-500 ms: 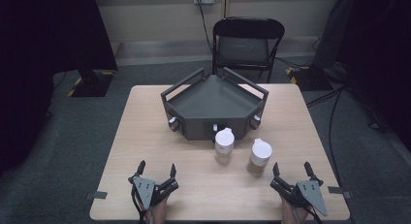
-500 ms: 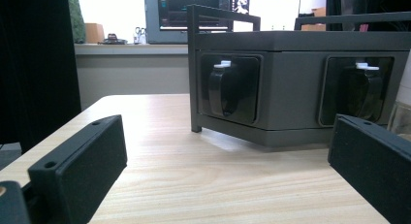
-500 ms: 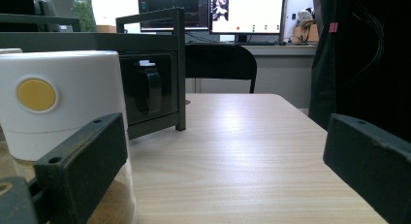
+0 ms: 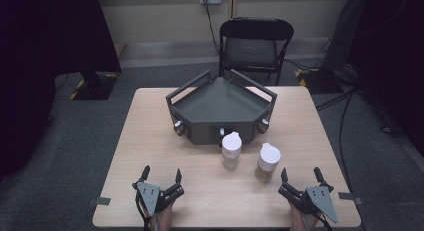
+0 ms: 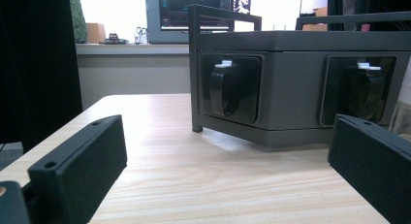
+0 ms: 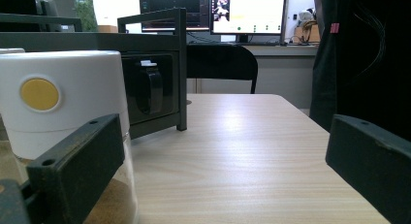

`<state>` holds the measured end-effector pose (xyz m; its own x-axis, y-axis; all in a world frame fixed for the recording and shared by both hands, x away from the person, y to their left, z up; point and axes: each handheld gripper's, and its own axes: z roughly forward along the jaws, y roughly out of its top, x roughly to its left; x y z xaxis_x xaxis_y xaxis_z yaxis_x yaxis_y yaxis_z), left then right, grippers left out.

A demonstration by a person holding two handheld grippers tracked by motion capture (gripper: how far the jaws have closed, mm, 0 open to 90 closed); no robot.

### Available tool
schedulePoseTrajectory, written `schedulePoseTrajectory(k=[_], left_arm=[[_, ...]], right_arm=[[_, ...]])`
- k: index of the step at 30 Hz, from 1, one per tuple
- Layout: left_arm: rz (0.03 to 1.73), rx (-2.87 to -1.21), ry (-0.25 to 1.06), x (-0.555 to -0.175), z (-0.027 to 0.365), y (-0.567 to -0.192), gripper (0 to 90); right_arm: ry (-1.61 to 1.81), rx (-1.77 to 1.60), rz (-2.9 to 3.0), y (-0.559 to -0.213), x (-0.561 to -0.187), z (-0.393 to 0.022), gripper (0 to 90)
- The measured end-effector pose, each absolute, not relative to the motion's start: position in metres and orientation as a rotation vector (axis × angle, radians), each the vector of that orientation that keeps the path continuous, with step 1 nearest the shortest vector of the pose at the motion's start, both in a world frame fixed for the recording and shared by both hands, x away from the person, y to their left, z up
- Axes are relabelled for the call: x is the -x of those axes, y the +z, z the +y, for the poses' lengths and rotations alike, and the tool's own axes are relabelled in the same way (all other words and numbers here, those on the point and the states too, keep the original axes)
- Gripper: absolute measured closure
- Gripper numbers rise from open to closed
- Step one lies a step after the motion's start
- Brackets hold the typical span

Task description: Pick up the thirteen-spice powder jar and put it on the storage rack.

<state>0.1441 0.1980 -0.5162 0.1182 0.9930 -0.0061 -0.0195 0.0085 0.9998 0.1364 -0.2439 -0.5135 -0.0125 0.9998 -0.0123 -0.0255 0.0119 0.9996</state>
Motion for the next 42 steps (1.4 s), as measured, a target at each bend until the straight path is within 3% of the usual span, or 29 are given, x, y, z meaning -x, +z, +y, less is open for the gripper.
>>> schedulePoseTrajectory(k=[42], left_arm=[[1.142, -1.242, 1.069, -0.150, 0.203, -0.498, 0.0]], right_arm=[[1.211, -1.182, 1.196, -0.513, -0.136, -0.241, 0.0]])
